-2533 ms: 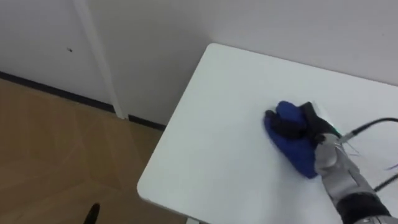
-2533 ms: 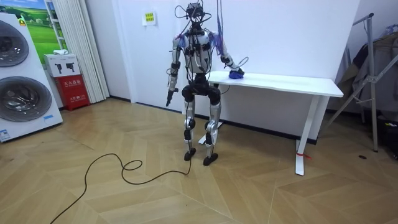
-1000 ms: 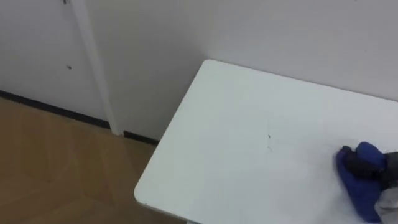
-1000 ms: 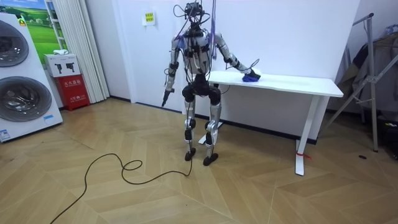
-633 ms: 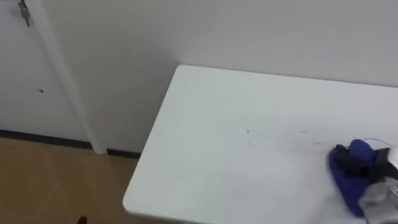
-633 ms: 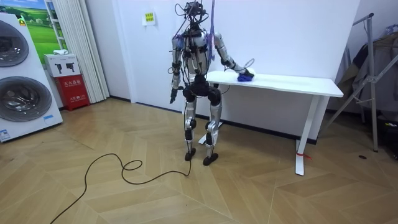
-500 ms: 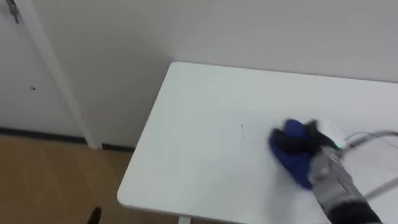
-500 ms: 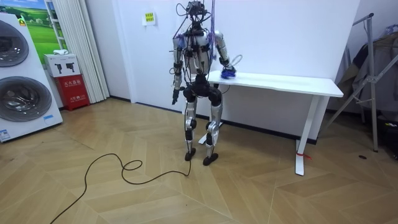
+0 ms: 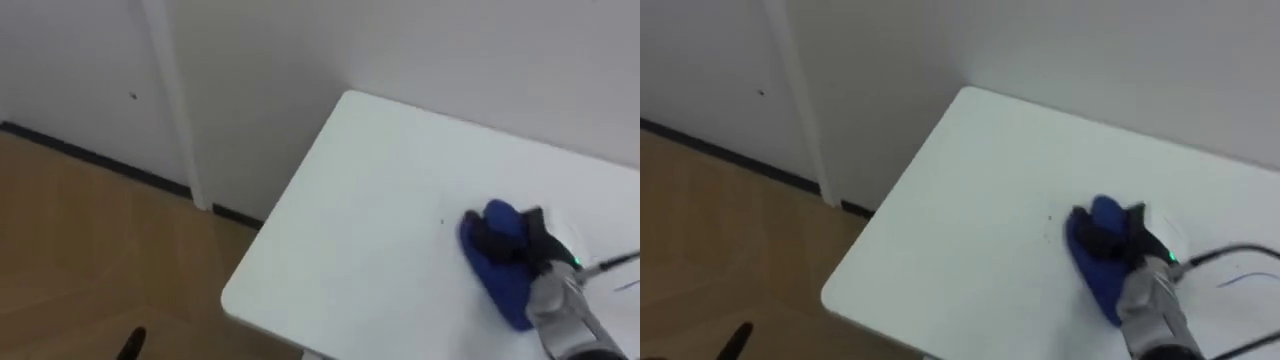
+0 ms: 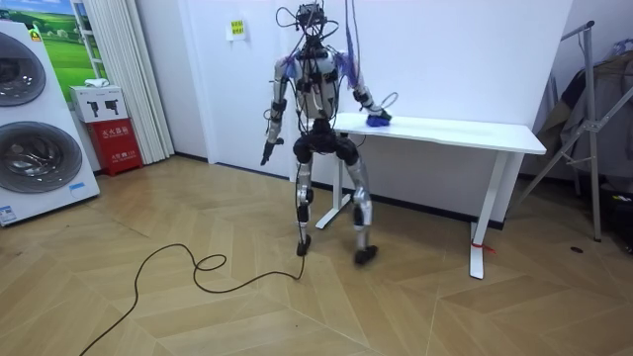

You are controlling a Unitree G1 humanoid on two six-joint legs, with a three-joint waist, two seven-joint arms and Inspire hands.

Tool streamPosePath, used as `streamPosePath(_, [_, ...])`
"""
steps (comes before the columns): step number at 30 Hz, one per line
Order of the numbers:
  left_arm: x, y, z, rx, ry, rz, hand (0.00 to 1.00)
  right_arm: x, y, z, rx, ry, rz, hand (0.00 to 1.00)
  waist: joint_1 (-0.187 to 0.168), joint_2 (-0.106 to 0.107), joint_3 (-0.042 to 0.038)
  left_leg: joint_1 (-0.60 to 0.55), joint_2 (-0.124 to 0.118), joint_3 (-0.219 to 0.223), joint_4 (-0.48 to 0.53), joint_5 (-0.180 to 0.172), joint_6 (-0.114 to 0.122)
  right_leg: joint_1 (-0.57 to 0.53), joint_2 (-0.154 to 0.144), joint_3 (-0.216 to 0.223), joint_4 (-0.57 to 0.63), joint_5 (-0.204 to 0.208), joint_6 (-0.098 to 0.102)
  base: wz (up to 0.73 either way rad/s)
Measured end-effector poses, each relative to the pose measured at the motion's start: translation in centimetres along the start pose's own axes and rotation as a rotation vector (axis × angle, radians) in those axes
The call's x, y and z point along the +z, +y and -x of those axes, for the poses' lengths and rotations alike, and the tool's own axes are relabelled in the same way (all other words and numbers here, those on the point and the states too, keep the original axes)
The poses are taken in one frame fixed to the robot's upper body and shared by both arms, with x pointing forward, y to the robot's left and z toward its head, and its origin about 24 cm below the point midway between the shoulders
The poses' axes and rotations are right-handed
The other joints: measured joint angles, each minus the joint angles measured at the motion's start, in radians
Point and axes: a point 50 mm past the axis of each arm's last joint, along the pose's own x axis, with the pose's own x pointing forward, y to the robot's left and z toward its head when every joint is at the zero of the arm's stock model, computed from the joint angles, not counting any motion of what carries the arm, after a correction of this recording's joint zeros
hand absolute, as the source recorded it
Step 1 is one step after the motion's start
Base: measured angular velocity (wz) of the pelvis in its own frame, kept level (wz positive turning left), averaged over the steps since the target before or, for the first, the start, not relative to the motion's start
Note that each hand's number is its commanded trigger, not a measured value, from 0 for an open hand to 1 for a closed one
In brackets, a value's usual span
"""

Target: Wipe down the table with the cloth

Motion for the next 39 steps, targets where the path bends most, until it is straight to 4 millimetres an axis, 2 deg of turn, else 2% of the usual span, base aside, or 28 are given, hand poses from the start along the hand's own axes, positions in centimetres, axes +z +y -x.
streamPosePath(1, [0.1, 0.8, -0.1, 0.023, -0.005, -0.003, 0.00, -0.2, -0.1, 0.0, -0.003, 0.005, -0.012, 1.00, -0.006, -0.007, -0.0049, -0.013, 0.037, -0.004, 0.022, -0.006, -0.028, 0.023, -0.001, -0.003, -0.084, 0.045, 0.002, -0.22])
streamPosePath(2, [0.3, 1.1, -0.1, 0.031, -0.010, -0.002, 0.00, -0.2, -0.2, 0.0, -0.004, 0.006, -0.016, 1.00, -0.008, -0.008, -0.0055, -0.016, 0.058, -0.004, 0.031, -0.008, -0.045, 0.033, 0.006, -0.014, -0.121, 0.066, 0.007, -0.33])
streamPosePath(4, [1.3, 1.7, -0.1, 0.053, -0.044, 0.016, 0.00, 0.5, -0.3, -0.1, -0.005, -0.025, -0.018, 1.00, 0.000, -0.010, -0.0072, -0.014, 0.143, 0.002, 0.035, 0.008, -0.119, 0.034, 0.069, -0.028, -0.178, 0.110, 0.024, -0.44])
streamPosePath(5, [1.7, 1.8, -0.1, 0.062, -0.057, 0.019, 0.00, 1.0, -0.3, -0.2, -0.004, -0.039, -0.018, 1.00, 0.001, -0.010, -0.0076, -0.012, 0.167, 0.002, 0.034, 0.017, -0.141, 0.022, 0.093, -0.034, -0.164, 0.112, 0.026, -0.50])
streamPosePath(6, [2.3, 1.7, -0.1, 0.067, -0.075, 0.034, 0.00, 2.1, -0.4, -0.3, -0.001, -0.077, -0.009, 1.00, 0.010, -0.003, -0.0110, -0.012, 0.212, 0.012, 0.024, 0.037, -0.178, -0.009, 0.127, -0.089, -0.107, 0.078, 0.079, -0.59])
streamPosePath(7, [2.5, 0.7, 0.0, 0.037, -0.079, 0.056, 0.00, 3.6, -0.4, -0.5, -0.001, -0.124, 0.018, 1.00, 0.022, 0.029, -0.0117, 0.000, 0.270, 0.013, 0.015, 0.076, -0.152, -0.040, 0.180, -0.099, -0.033, 0.029, 0.061, -0.55])
streamPosePath(8, [2.6, 0.3, 0.1, 0.023, -0.079, 0.064, 0.00, 4.0, -0.2, -0.3, 0.010, -0.144, 0.030, 1.00, 0.020, 0.028, -0.0123, 0.002, 0.278, 0.013, 0.007, 0.113, -0.106, -0.050, 0.187, -0.102, -0.009, 0.004, 0.044, -0.26])
streamPosePath(9, [2.8, -1.0, 0.3, -0.010, -0.083, 0.078, 0.00, 4.7, 0.3, -0.1, 0.033, -0.176, 0.062, 1.00, 0.006, 0.025, -0.0109, -0.004, 0.286, 0.013, 0.008, 0.189, -0.049, -0.059, 0.206, -0.101, 0.014, -0.035, 0.017, -0.05])
streamPosePath(10, [2.9, -2.3, 0.5, -0.048, -0.081, 0.091, 0.00, 5.7, 0.7, 0.0, 0.048, -0.204, 0.088, 1.00, 0.005, 0.024, -0.0088, -0.020, 0.278, 0.017, 0.043, 0.212, -0.049, -0.058, 0.224, -0.098, 0.019, -0.061, -0.016, 0.00])
streamPosePath(11, [3.0, -2.7, 0.5, -0.063, -0.083, 0.093, 0.00, 6.5, 0.8, 0.1, 0.056, -0.218, 0.096, 1.00, 0.004, 0.024, -0.0094, -0.037, 0.266, 0.016, 0.072, 0.203, -0.046, -0.058, 0.233, -0.097, 0.021, -0.071, -0.032, -0.24])
streamPosePath(12, [3.0, -3.4, 0.7, -0.087, -0.086, 0.097, 0.00, 8.0, 1.3, 0.3, 0.077, -0.247, 0.109, 1.00, 0.020, 0.021, -0.0066, -0.070, 0.217, 0.016, 0.144, 0.159, -0.033, -0.069, 0.236, -0.077, 0.034, -0.085, -0.057, -0.49])
streamPosePath(13, [2.9, -4.0, 0.8, -0.106, -0.080, 0.101, 0.00, 9.5, 1.6, 0.4, 0.097, -0.274, 0.136, 1.00, 0.037, 0.023, 0.0011, -0.103, 0.145, 0.013, 0.218, 0.094, -0.032, -0.077, 0.249, -0.057, 0.035, -0.089, -0.080, -0.56])
streamPosePath(14, [2.8, -4.3, 0.9, -0.115, -0.075, 0.107, 0.00, 10.1, 1.7, 0.5, 0.108, -0.285, 0.148, 1.00, 0.045, 0.025, 0.0048, -0.123, 0.105, 0.008, 0.239, 0.066, -0.030, -0.078, 0.254, -0.053, 0.034, -0.089, -0.091, -0.56])
streamPosePath(15, [2.8, -4.8, 0.9, -0.132, -0.068, 0.112, 0.00, 11.0, 1.6, 0.6, 0.122, -0.305, 0.181, 1.00, 0.066, 0.027, 0.0087, -0.148, 0.019, 0.009, 0.241, 0.031, -0.016, -0.086, 0.265, -0.050, 0.029, -0.088, -0.105, -0.58])
streamPosePath(16, [2.3, -5.0, 0.9, -0.141, -0.051, 0.120, 0.00, 12.0, 1.7, 0.8, 0.138, -0.333, 0.210, 1.00, 0.096, 0.029, 0.0110, -0.160, -0.050, 0.023, 0.197, 0.019, -0.001, -0.096, 0.280, -0.034, 0.027, -0.087, -0.120, -0.68])
streamPosePath(17, [2.0, -5.0, 1.0, -0.142, -0.044, 0.119, 0.00, 12.5, 1.7, 0.9, 0.143, -0.349, 0.227, 1.00, 0.110, 0.031, 0.0109, -0.165, -0.075, 0.027, 0.163, 0.021, 0.007, -0.101, 0.293, -0.024, 0.025, -0.088, -0.125, -0.70])
streamPosePath(18, [1.5, -4.9, 0.9, -0.138, -0.029, 0.118, 0.00, 12.9, 1.7, 0.9, 0.147, -0.369, 0.237, 1.00, 0.117, 0.038, 0.0059, -0.173, -0.112, 0.024, 0.105, 0.050, 0.070, -0.106, 0.314, -0.010, 0.016, -0.090, -0.129, -0.41])
streamPosePath(19, [0.6, -4.6, 0.9, -0.131, -0.002, 0.135, 0.00, 13.0, 1.9, 1.1, 0.160, -0.383, 0.235, 1.00, 0.116, 0.016, 0.0040, -0.160, -0.121, 0.015, 0.057, 0.074, 0.069, -0.109, 0.318, -0.009, -0.005, -0.085, -0.121, -0.15])
streamPosePath(20, [0.2, -4.7, 0.9, -0.131, 0.013, 0.141, 0.00, 13.0, 1.9, 1.0, 0.160, -0.388, 0.234, 1.00, 0.109, 0.007, 0.0015, -0.153, -0.124, 0.017, 0.030, 0.086, 0.070, -0.104, 0.320, -0.014, -0.023, -0.078, -0.125, 0.11])
streamPosePath(23, [-1.8, -5.1, 1.2, -0.136, 0.069, 0.129, 0.00, 10.3, 0.8, 0.1, 0.111, -0.334, 0.190, 1.00, 0.066, -0.001, -0.0006, -0.134, -0.141, -0.034, -0.037, 0.110, 0.065, -0.041, 0.344, -0.060, -0.134, -0.044, -0.122, 0.59])
streamPosePath(25, [-3.1, -4.3, 1.1, -0.110, 0.101, 0.130, 0.00, 6.0, -0.5, -0.5, 0.033, -0.217, 0.062, 1.00, 0.018, -0.016, -0.0052, -0.119, -0.171, -0.093, -0.069, 0.120, 0.066, 0.013, 0.338, -0.127, -0.191, -0.040, -0.112, 0.87])
streamPosePath(26, [-3.3, -4.0, 1.1, -0.097, 0.109, 0.138, 0.00, 4.9, -1.0, -0.6, 0.004, -0.184, 0.045, 1.00, 0.009, -0.020, -0.0063, -0.117, -0.175, -0.105, -0.076, 0.121, 0.066, 0.023, 0.337, -0.138, -0.202, -0.041, -0.109, 0.62])
streamPosePath(27, [-3.7, -3.2, 1.0, -0.065, 0.121, 0.165, 0.00, 2.4, -2.2, -1.0, -0.054, -0.107, 0.012, 1.00, -0.005, -0.030, -0.0064, -0.109, -0.186, -0.124, -0.089, 0.124, 0.067, 0.039, 0.334, -0.159, -0.218, -0.043, -0.104, 0.41])
streamPosePath(31, [-5.0, -0.5, 0.8, 0.060, 0.148, 0.226, 0.00, -6.3, -5.5, -0.5, -0.158, 0.187, -0.100, 1.00, -0.020, -0.062, -0.0138, -0.076, -0.200, -0.144, -0.103, 0.114, 0.069, 0.096, 0.337, -0.176, -0.255, -0.037, -0.091, 0.24])
streamPosePath(32, [-5.3, -0.4, 0.8, 0.072, 0.157, 0.227, 0.00, -7.7, -6.1, -0.2, -0.175, 0.237, -0.120, 1.00, -0.027, -0.063, -0.0116, -0.058, -0.203, -0.148, -0.105, 0.111, 0.072, 0.111, 0.339, -0.168, -0.252, -0.036, -0.089, 0.21])
streamPosePath(35, [-5.7, -0.6, 0.9, 0.078, 0.166, 0.221, 0.00, -9.0, -6.0, 0.5, -0.194, 0.271, -0.108, 1.00, -0.030, -0.058, -0.0100, -0.029, -0.202, -0.144, -0.107, 0.096, 0.074, 0.135, 0.340, -0.151, -0.256, -0.035, -0.086, -0.11])
streamPosePath(38, [-5.0, -1.4, 1.0, 0.054, 0.144, 0.207, 0.00, -7.2, -5.7, -0.2, -0.198, 0.242, -0.106, 1.00, -0.020, -0.047, -0.0042, -0.024, -0.200, -0.127, -0.115, 0.087, 0.076, 0.133, 0.340, -0.126, -0.252, -0.034, -0.082, -0.33])
streamPosePath(39, [-4.4, -2.0, 1.0, 0.036, 0.128, 0.197, 0.00, -5.9, -5.1, -0.4, -0.189, 0.228, -0.090, 1.00, -0.001, -0.039, -0.0041, -0.023, -0.195, -0.104, -0.117, 0.084, 0.076, 0.129, 0.340, -0.120, -0.252, -0.033, -0.079, -0.60])
